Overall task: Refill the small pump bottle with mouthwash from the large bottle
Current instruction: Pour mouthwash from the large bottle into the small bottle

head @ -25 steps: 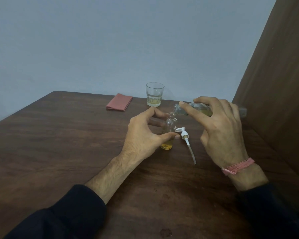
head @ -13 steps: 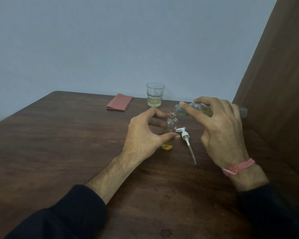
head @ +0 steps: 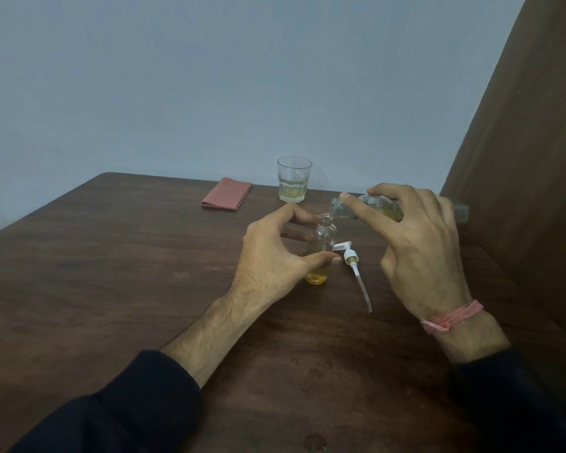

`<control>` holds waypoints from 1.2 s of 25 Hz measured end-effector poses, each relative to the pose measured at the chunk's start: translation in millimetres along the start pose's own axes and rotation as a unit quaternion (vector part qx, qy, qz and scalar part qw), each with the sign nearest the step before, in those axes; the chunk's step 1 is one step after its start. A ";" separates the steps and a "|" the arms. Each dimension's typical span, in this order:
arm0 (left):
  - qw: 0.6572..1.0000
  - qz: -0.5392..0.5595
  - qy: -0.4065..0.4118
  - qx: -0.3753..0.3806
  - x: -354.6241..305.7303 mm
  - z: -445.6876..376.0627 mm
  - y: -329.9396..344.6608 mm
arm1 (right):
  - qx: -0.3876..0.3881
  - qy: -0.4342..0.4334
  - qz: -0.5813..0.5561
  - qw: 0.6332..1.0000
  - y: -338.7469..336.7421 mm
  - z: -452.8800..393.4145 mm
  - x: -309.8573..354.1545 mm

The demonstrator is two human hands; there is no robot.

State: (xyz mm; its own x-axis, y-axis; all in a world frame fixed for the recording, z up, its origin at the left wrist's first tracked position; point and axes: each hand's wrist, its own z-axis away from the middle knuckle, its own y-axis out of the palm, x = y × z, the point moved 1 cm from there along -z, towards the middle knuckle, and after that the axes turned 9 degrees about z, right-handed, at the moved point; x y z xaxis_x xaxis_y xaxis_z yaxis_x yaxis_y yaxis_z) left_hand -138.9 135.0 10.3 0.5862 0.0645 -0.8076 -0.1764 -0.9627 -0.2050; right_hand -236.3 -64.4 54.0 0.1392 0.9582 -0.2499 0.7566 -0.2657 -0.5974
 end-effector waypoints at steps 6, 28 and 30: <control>1.000 -0.001 -0.003 -0.001 -0.3 0.0 0.1 | 0.000 0.000 -0.002 1.000 -0.6 0.3 0.2; 1.000 -0.001 -0.016 0.001 -2.6 1.1 -0.2 | -0.002 0.001 0.000 1.000 -1.2 0.2 1.2; 1.000 -0.001 -0.018 0.002 -2.9 1.0 -0.3 | -0.001 0.002 -0.002 1.000 -0.8 0.1 0.8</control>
State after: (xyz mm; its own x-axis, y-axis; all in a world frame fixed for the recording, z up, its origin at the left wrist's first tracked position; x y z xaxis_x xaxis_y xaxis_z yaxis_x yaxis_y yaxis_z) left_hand -141.3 135.4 12.2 0.5577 0.0759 -0.8265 -0.1789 -0.9614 -0.2090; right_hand -236.9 -63.4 54.2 0.1386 0.9595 -0.2452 0.7584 -0.2621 -0.5967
